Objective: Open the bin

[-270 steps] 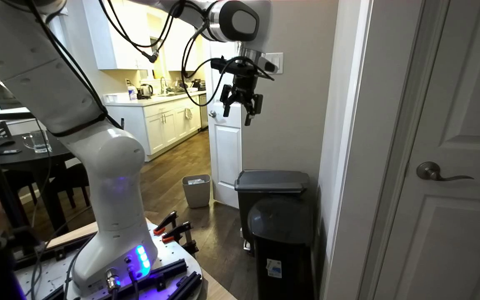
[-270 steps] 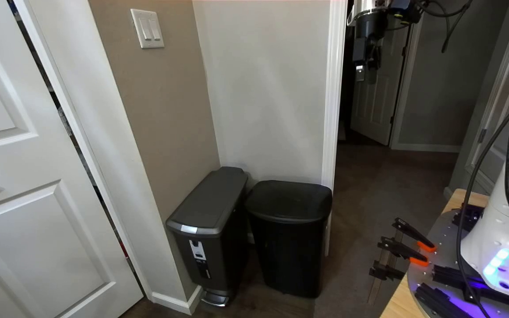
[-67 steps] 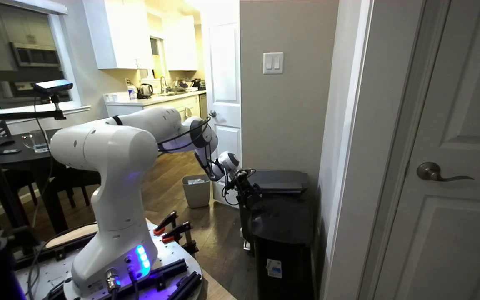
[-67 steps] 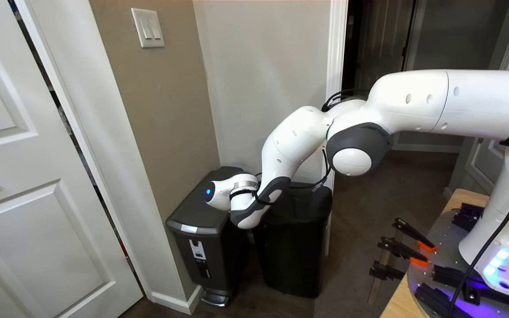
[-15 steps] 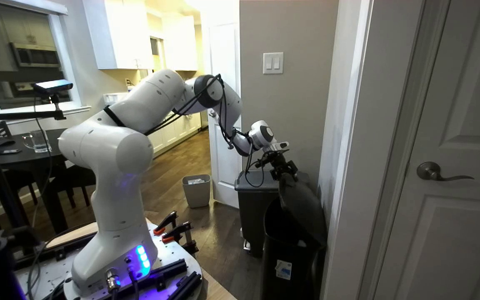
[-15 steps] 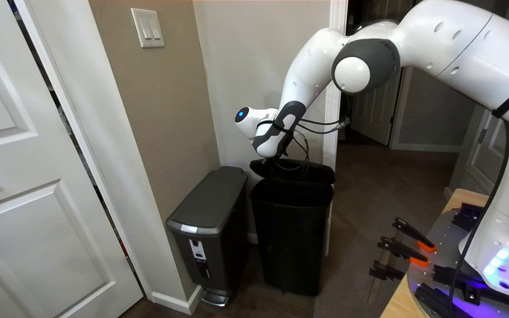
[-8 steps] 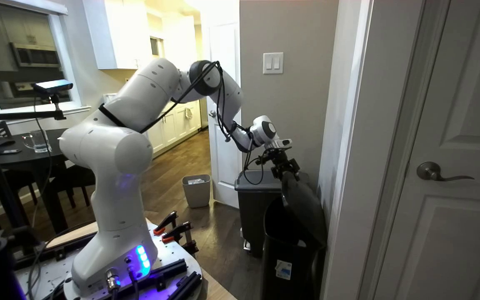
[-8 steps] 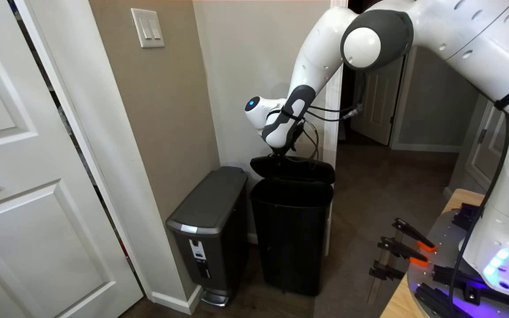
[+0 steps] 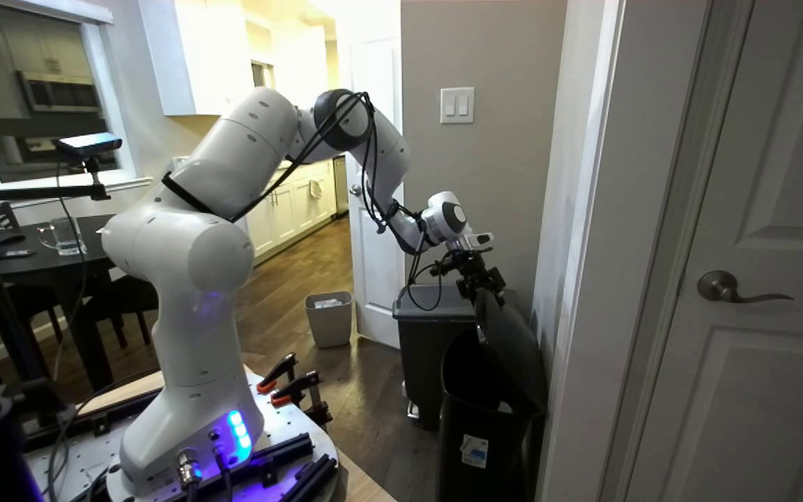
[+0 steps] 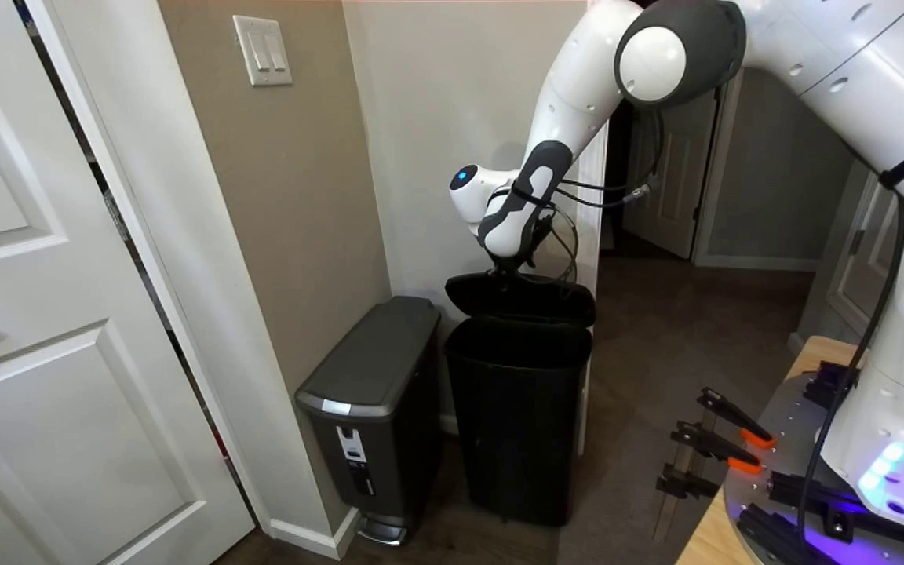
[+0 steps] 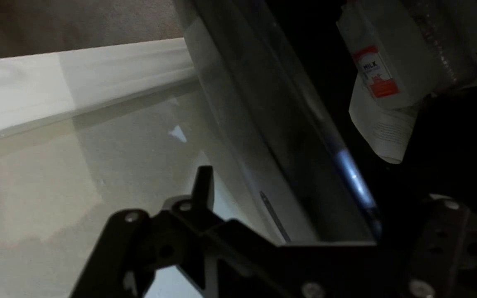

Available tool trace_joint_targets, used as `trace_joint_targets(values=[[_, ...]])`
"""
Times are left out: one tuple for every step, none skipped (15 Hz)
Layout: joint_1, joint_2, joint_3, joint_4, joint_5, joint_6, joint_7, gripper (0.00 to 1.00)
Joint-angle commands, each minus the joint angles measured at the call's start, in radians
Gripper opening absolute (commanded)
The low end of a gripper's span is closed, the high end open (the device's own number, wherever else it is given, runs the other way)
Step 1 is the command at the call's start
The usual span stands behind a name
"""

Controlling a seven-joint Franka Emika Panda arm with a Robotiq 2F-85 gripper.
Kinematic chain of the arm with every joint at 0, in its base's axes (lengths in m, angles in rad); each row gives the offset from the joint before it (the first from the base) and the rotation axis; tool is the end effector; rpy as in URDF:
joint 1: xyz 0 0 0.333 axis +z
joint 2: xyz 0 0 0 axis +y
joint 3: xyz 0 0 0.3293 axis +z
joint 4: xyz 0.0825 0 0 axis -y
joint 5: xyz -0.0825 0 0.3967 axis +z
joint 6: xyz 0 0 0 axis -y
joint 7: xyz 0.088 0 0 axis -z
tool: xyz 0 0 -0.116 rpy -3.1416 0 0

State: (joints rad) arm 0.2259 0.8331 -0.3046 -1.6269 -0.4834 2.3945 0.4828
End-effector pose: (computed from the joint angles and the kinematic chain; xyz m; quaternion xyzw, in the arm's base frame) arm 0.7003 -0.0385 0.1397 0.9619 -0.0474 0.0269 0.2680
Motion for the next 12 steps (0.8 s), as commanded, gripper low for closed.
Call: trace_joint_targets(values=[[0.001,0.002,0.002,0.003,0.0,-0.002,-0.001,1.0],[0.001,0.002,0.003,0.003,0.001,-0.002,-0.001,1.0],[0.001,0.003,0.003,0.003,0.001,-0.002,-0.001,1.0],[0.001,0.003,0.003,0.003,0.001,-0.002,-0.001,1.0],[0.001,0.003,0.003,0.003,0.001,-0.002,-0.001,1.0],[0.001,0.003,0.003,0.003,0.001,-0.002,-0.001,1.0],[0.001,0.003,0.003,0.003,0.001,-0.002,-0.001,1.0],[0.001,0.003,0.003,0.003,0.001,-0.002,-0.001,1.0],[-0.004,0.01,-0.002,0.015,0.001,-0.002,0.002,1.0],[-0.019,0.001,0.007,0.012,0.014,-0.01,-0.019,1.0],[-0.025,-0.009,0.006,0.008,0.017,-0.006,-0.02,1.0],[-0.038,-0.026,0.013,0.0,0.028,-0.001,-0.033,1.0]])
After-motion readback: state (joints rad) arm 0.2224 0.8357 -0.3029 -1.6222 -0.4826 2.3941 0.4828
